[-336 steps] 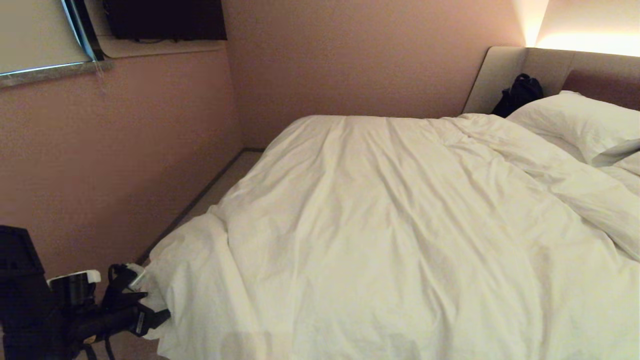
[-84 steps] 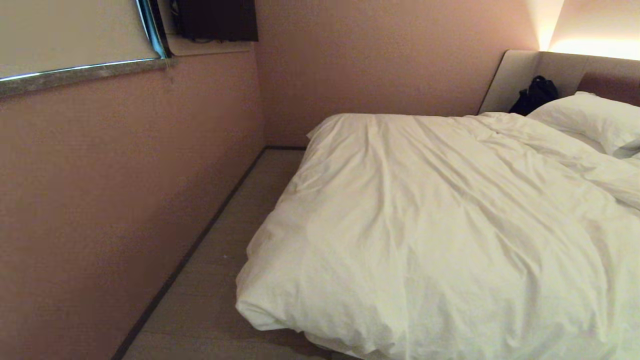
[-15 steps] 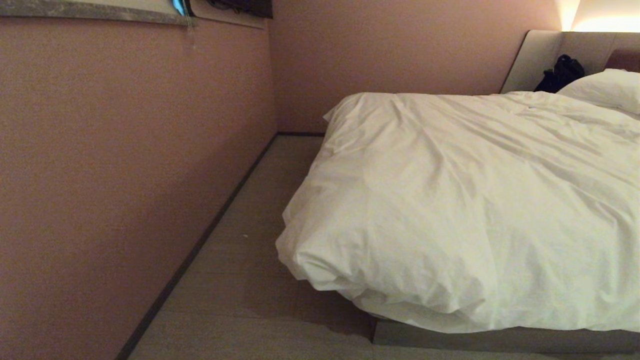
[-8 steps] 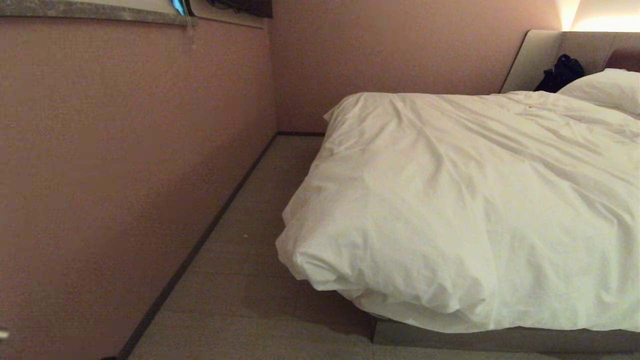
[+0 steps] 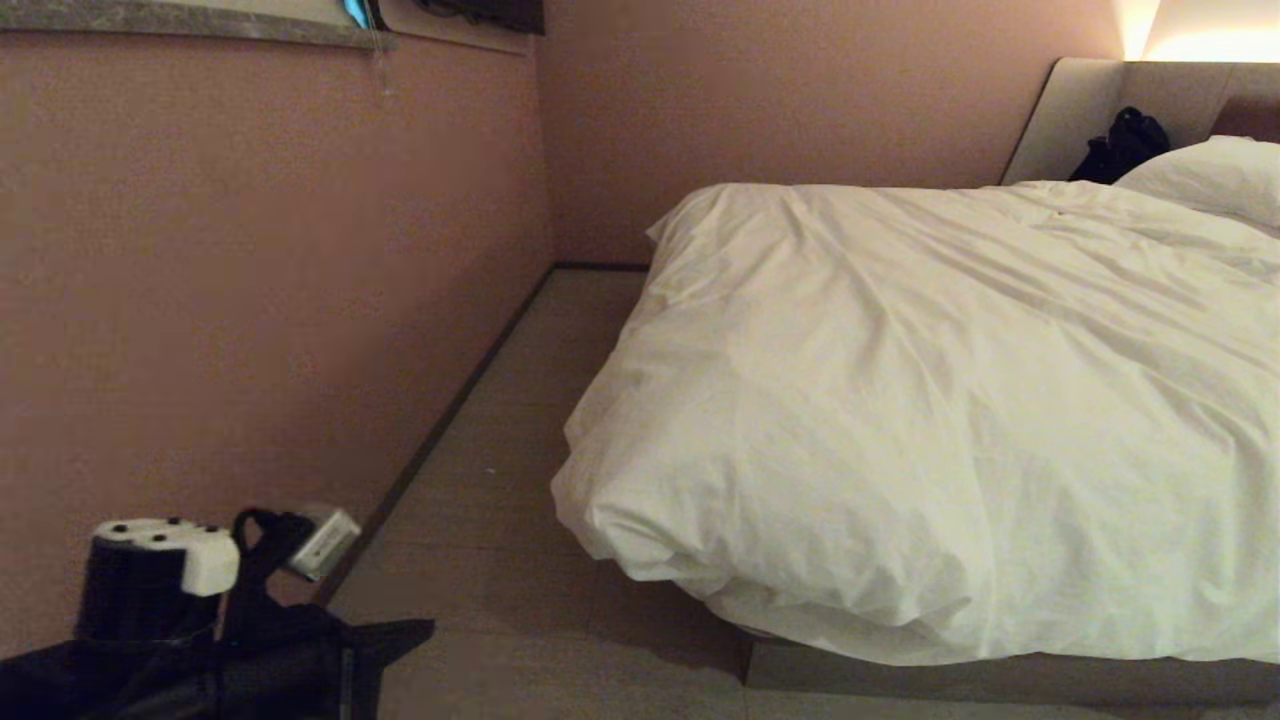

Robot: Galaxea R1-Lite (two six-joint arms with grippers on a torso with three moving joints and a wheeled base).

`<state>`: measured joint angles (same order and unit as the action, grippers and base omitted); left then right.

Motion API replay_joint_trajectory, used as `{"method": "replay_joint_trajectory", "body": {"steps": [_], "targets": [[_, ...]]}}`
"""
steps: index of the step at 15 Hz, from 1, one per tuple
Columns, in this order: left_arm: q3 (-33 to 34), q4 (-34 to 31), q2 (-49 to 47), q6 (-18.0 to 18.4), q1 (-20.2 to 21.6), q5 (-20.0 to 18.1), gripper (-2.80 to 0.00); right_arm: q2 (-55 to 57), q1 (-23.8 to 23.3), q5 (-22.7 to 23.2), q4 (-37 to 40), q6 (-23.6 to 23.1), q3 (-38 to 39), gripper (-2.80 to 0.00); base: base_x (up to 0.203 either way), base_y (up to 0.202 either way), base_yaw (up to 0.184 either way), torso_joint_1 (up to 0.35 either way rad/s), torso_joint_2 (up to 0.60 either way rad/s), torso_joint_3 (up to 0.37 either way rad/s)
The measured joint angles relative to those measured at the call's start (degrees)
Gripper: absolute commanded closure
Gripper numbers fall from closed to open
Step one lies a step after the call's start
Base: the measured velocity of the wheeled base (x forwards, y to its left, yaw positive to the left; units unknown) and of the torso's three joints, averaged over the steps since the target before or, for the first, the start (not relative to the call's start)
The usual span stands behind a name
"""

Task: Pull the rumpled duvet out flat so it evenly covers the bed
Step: Flatten the corners of the folded blanket

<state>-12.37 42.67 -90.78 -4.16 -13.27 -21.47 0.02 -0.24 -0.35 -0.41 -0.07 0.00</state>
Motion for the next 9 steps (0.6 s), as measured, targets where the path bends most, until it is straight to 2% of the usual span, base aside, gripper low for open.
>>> {"method": "replay_joint_trajectory", "body": {"steps": [3, 7, 9], "targets": [[-0.06, 13.03, -12.47, 0.06, -4.57, 2.87, 0.00, 0.00, 0.00, 0.01, -0.01, 0.01, 0.00, 0.00, 0.000, 0.000, 0.000, 0.000, 0.00, 0.000], [0.63, 33.31, -29.53, 0.48, -11.65, 10.93, 0.00, 0.00, 0.00, 0.02, -0.01, 0.01, 0.00, 0.00, 0.000, 0.000, 0.000, 0.000, 0.00, 0.000], [0.35, 41.30, -38.10, 1.28, -14.95, 15.91, 0.00, 0.00, 0.00, 0.01, 0.00, 0.02, 0.00, 0.00, 0.000, 0.000, 0.000, 0.000, 0.00, 0.000]]}}
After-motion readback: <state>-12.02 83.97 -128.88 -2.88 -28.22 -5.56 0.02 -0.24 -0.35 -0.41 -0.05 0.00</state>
